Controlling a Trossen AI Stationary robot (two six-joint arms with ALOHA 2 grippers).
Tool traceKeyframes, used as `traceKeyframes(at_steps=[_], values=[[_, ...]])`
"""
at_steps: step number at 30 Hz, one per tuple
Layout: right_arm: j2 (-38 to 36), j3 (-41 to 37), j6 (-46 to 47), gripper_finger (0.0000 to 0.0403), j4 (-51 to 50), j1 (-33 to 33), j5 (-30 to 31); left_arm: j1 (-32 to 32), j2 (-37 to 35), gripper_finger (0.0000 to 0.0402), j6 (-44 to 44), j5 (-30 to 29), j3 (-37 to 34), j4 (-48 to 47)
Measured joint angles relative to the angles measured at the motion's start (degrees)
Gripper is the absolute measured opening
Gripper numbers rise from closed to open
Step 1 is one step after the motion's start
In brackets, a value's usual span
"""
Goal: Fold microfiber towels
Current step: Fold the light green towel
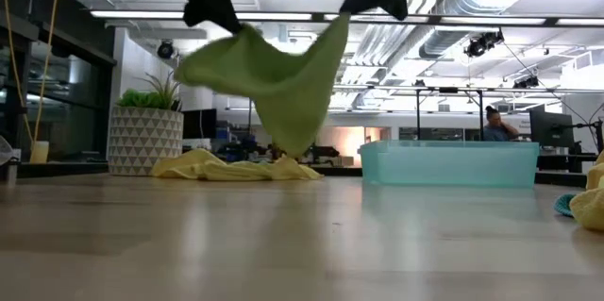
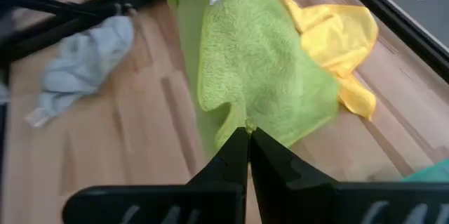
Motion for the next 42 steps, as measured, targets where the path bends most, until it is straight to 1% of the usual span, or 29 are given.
traceKeyframes(at_steps=[3, 5, 13, 16, 18, 22, 27, 31, 35, 38, 42], values=[[0.04, 1.84, 0.01, 0.0000, -2.89, 0.06, -1.32, -0.23, -0.35, 0.0000, -3.15, 2.08, -0.09, -2.14], [0.05, 1.92, 0.26, 0.0000, -3.12, 0.51, -1.52, -1.05, -0.33, 0.0000, -4.40, 2.88, -1.17, -2.76], [0.31, 0.20, 4.29, 0.0000, -6.88, 2.96, -1.81, -8.36, 3.15, 0.0000, -7.30, 3.92, -8.34, -2.41], [0.31, -0.38, 5.55, 0.0000, -7.18, 3.78, -2.05, -10.67, 4.07, 0.0000, -7.75, 4.00, -8.94, -2.42], [0.25, -0.23, 5.46, 0.0000, -7.18, 3.90, -1.78, -11.26, 3.96, 0.0000, -7.58, 3.90, -8.15, -2.43], [-0.44, 2.56, 3.97, 0.0000, -7.86, 1.34, 0.61, -9.04, 2.44, 0.0000, -4.45, 3.15, -3.79, -5.86], [-1.32, 8.39, 1.51, 0.0000, -10.89, -1.74, 3.10, -4.51, 2.30, 0.0000, 1.79, 0.92, 6.31, -17.78], [-1.40, 13.68, -0.02, 0.0000, -15.39, -3.14, 4.41, -2.28, 2.28, 0.0000, 7.87, -3.68, 14.03, -24.32], [-1.40, 16.19, 0.17, 0.0000, -18.07, -3.65, 6.36, -0.67, 2.28, 0.0000, 12.43, -11.15, 20.89, -29.08], [-1.44, 16.70, 1.06, 0.0000, -19.51, -2.57, 7.99, -0.22, 2.25, 0.0000, 13.31, -13.49, 23.77, -31.21], [-1.09, 16.70, 2.55, 0.0000, -22.39, 0.37, 10.80, -1.07, 1.90, 0.0000, 11.98, -11.81, 23.74, -34.71]])
